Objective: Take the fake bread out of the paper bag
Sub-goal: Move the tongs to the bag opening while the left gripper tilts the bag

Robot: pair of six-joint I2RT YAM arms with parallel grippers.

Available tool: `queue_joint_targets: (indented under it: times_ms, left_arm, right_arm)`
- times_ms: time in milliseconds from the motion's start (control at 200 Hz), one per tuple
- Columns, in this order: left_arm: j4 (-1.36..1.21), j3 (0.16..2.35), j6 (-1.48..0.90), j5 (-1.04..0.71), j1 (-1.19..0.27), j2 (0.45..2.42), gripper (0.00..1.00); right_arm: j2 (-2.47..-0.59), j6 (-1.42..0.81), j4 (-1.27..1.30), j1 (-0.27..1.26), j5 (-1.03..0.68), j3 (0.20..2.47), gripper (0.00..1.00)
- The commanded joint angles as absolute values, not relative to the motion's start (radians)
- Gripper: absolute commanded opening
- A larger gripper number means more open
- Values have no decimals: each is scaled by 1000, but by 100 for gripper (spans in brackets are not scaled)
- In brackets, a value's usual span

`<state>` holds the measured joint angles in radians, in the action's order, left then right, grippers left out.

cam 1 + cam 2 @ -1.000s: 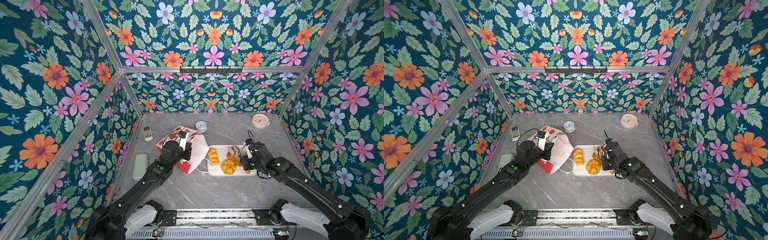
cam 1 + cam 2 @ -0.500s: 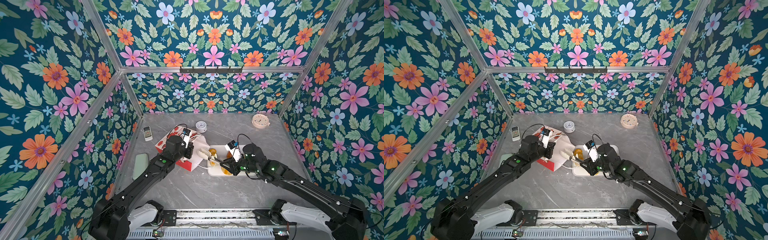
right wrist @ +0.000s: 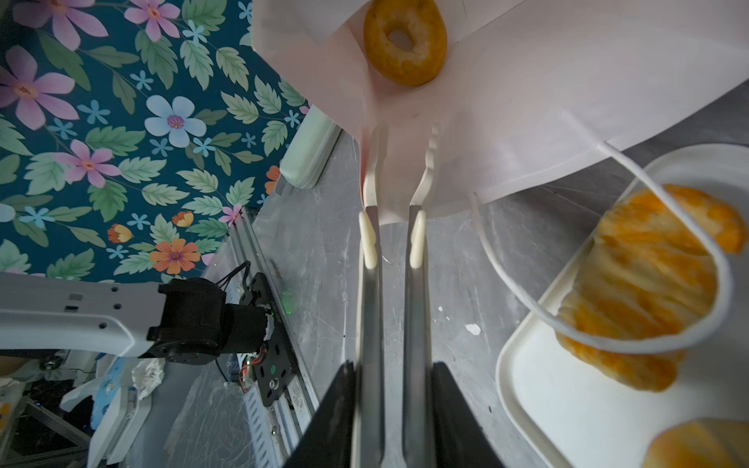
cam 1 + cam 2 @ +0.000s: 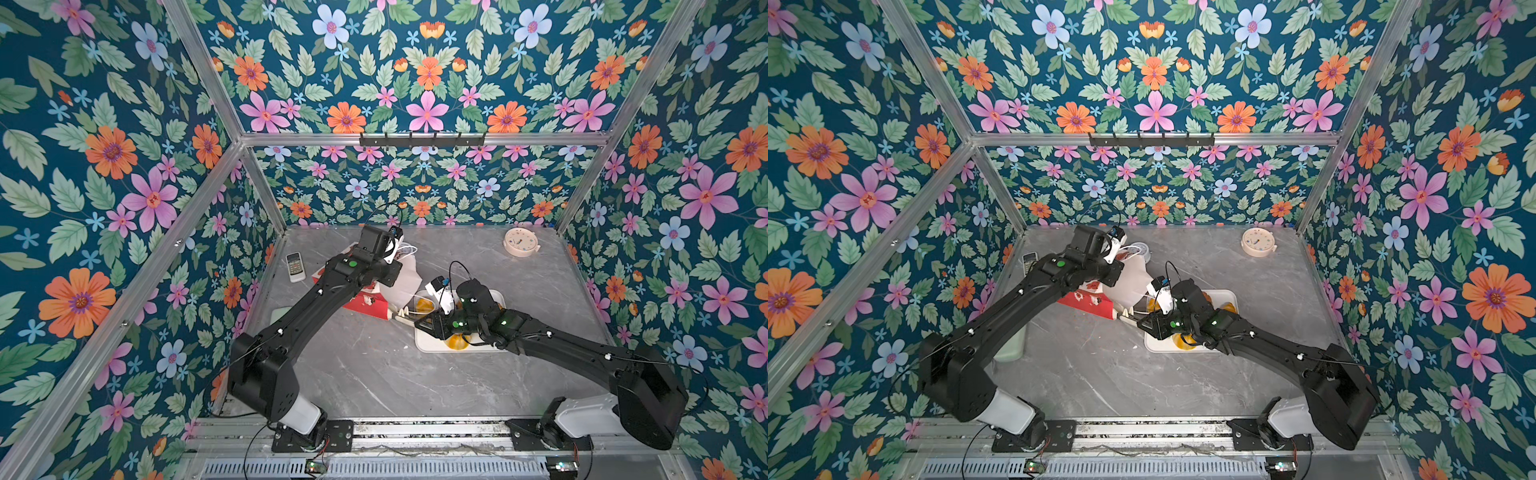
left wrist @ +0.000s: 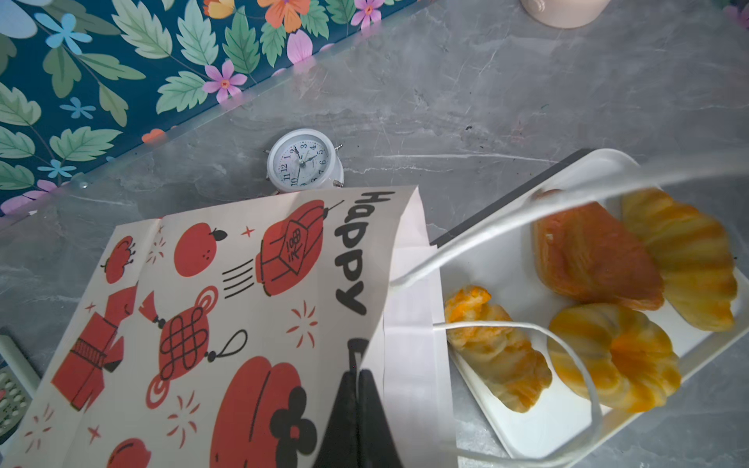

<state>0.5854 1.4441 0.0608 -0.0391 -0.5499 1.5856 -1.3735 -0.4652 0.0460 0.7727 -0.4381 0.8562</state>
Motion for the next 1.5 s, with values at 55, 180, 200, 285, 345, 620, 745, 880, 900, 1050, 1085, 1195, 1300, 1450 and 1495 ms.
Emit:
queue_joint_targets:
  times_ms: [55, 180, 200, 285, 345, 620, 745, 880, 900, 1050, 1085, 1195, 1300, 1450, 1495]
  left_arm:
    - [746, 1577, 86, 4, -555, 1699, 0]
    - [793, 1661, 80, 14, -558, 1769, 0]
    - [805, 1676, 79, 14, -558, 1779, 0]
    - [838, 1724, 75, 29, -561, 1813, 0]
    - [839, 1739, 71, 31, -563, 1826, 0]
    - [891, 1779, 52, 31, -569, 1864, 0]
    - [880, 1772, 48, 29, -573, 1853, 0]
    - [853, 1743, 42, 3, -574, 1818, 0]
    - [853, 1736, 43, -4, -575, 1811, 0]
    - [744, 1591, 37, -77, -578, 1695, 0]
    - [722, 1545, 37, -83, -578, 1660, 0]
    - [669, 1395, 32, -98, -580, 1550, 0]
    - [610, 1251, 23, -113, -579, 1431, 0]
    - [504, 1081, 16, -162, -581, 1268, 0]
    - [476, 1039, 15, -172, -583, 1225, 0]
  right_arm:
    - [-1376, -533, 118, 772, -508, 873, 30]
    - [-1373, -572, 143, 766, -552, 868, 30]
    - [-1372, -581, 151, 763, -560, 865, 30]
    - [-1369, -607, 182, 758, -584, 857, 30]
    - [-1370, -615, 193, 755, -593, 854, 30]
    - [-1391, -682, 272, 728, -657, 833, 30]
    - [-1394, -676, 264, 727, -650, 831, 30]
    - [-1394, -665, 252, 729, -637, 830, 30]
    - [-1393, -663, 251, 729, -634, 830, 30]
    - [-1390, -615, 186, 727, -591, 834, 30]
    - [-1390, -602, 167, 729, -579, 836, 30]
    - [-1391, -554, 105, 732, -540, 845, 30]
    - [-1388, -516, 61, 736, -497, 848, 30]
    - [-1388, -464, -3, 739, -440, 867, 30]
    - [-1393, -444, -30, 742, -421, 881, 30]
